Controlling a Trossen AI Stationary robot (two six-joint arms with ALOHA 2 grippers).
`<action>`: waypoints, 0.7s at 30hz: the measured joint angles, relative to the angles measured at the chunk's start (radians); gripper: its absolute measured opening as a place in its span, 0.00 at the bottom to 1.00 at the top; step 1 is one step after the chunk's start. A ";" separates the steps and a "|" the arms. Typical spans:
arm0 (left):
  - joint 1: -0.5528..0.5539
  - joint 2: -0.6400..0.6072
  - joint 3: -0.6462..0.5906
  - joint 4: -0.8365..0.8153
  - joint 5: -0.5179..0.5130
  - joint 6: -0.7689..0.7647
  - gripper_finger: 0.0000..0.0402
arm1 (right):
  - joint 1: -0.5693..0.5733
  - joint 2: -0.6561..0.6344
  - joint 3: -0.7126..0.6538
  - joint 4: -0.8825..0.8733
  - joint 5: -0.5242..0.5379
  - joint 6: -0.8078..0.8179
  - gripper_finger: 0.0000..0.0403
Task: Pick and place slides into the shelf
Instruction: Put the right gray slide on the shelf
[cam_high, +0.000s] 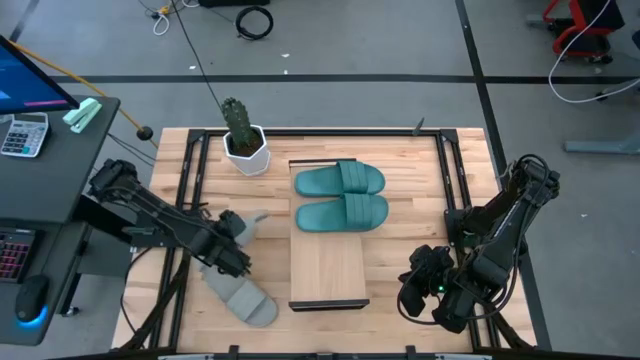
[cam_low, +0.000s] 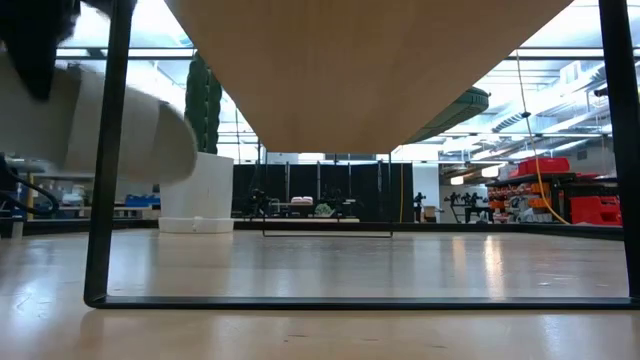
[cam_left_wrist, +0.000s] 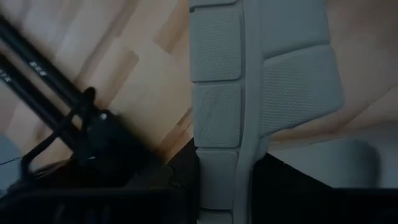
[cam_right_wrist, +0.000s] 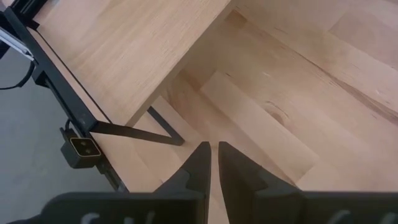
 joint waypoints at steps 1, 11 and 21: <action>-0.007 -0.010 0.025 -0.017 -0.018 -0.024 0.24 | 0.000 0.000 0.000 0.000 0.001 0.000 0.10; -0.124 -0.057 0.298 -0.013 -0.313 -0.277 0.21 | 0.000 0.000 0.000 -0.001 0.008 -0.001 0.10; -0.194 -0.004 0.337 0.212 -0.449 -0.331 0.21 | 0.000 0.000 0.015 -0.003 0.079 -0.084 0.09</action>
